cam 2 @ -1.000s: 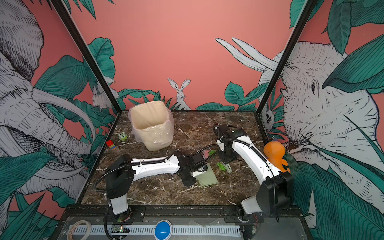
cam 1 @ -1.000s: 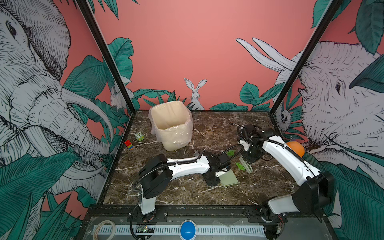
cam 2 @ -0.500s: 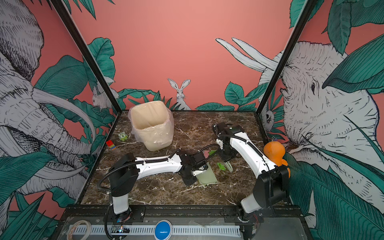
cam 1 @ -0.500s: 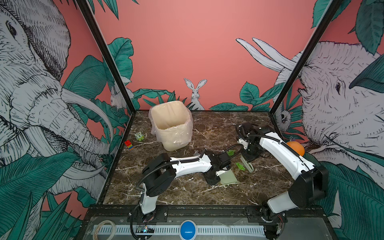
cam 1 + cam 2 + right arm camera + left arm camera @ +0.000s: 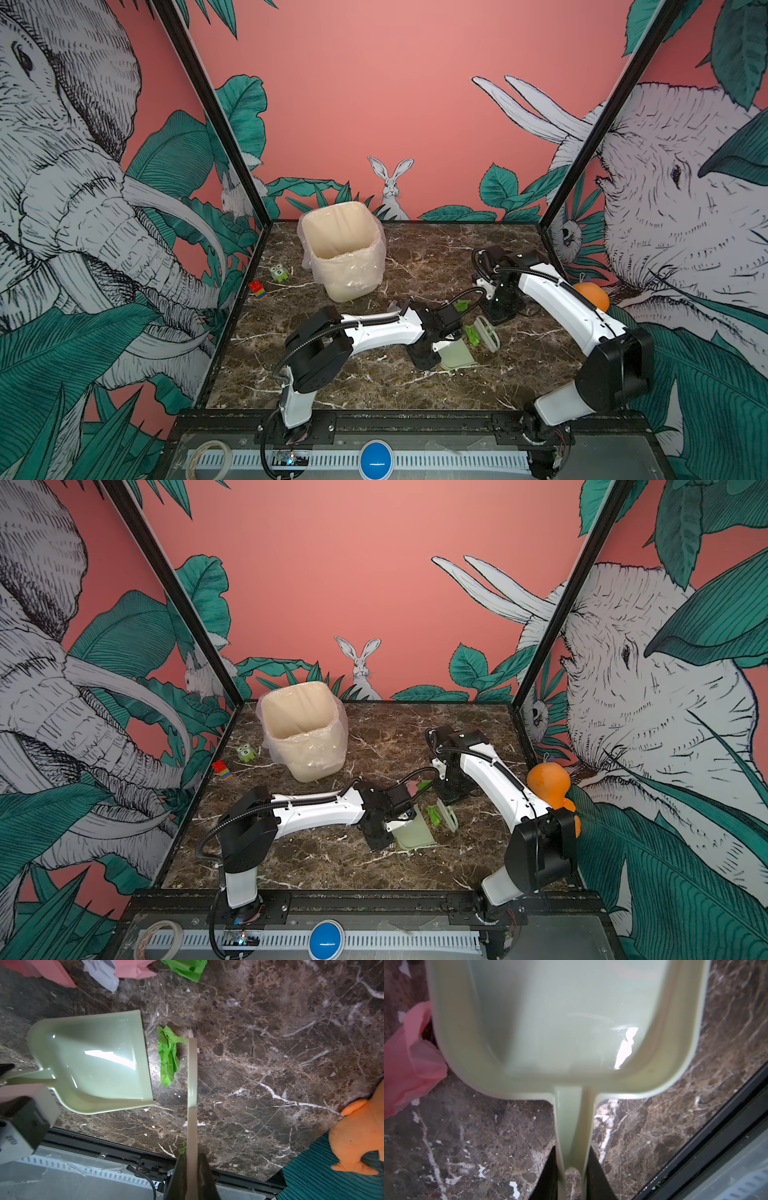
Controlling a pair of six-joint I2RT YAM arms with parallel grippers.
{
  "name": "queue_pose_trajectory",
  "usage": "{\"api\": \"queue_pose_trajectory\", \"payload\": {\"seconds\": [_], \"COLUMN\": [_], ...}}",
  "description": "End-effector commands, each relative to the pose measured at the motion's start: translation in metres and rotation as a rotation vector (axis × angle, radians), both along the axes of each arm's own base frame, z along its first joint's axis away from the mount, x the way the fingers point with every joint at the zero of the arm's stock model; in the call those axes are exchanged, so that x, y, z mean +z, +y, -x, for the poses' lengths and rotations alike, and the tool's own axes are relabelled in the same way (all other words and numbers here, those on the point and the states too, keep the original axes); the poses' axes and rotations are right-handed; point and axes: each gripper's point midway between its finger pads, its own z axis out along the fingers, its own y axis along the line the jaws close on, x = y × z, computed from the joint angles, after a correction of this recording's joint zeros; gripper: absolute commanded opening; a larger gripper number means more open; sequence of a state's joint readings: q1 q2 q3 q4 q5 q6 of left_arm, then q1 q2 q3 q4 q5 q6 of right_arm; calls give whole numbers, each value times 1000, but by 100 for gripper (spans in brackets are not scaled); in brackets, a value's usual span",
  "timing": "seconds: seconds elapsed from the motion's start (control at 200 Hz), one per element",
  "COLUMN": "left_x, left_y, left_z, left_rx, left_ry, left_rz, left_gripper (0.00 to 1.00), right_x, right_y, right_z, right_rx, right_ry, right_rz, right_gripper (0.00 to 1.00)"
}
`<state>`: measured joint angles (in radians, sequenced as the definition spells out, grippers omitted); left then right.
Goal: Sweep away the paper scraps from the table
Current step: 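Sweep the crumpled green scrap into the dustpan with the right brush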
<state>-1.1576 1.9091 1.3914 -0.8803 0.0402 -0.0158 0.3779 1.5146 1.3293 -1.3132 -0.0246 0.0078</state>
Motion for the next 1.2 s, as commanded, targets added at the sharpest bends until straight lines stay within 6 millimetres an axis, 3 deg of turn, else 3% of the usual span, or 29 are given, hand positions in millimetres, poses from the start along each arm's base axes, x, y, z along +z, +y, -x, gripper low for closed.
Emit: {"api": "queue_pose_trajectory", "payload": {"seconds": [0.0, 0.53, 0.715, 0.87, 1.015, 1.196], "left_x": [1, -2, -3, -4, -5, -4], "left_y": [-2, 1, 2, 3, 2, 1], "left_z": [-3, -3, -2, -2, -2, -2], "left_rx": [4, 17, 20, 20, 16, 14], "left_ry": [-5, -2, -1, -1, 0, 1], "left_rz": [3, 3, 2, 3, 0, 2], "left_gripper": [0, 0, 0, 0, 0, 0], "right_x": [7, 34, 39, 27, 12, 6], "right_y": [13, 53, 17, -7, -13, -18], "right_z": [10, 44, 33, 13, -4, -8], "right_rx": [-6, 8, -72, -144, -127, -98], "right_ry": [8, 30, -48, -64, -39, -17], "right_rz": [-66, -282, -167, -88, -13, 40], "right_gripper": [0, 0, 0, 0, 0, 0]}}
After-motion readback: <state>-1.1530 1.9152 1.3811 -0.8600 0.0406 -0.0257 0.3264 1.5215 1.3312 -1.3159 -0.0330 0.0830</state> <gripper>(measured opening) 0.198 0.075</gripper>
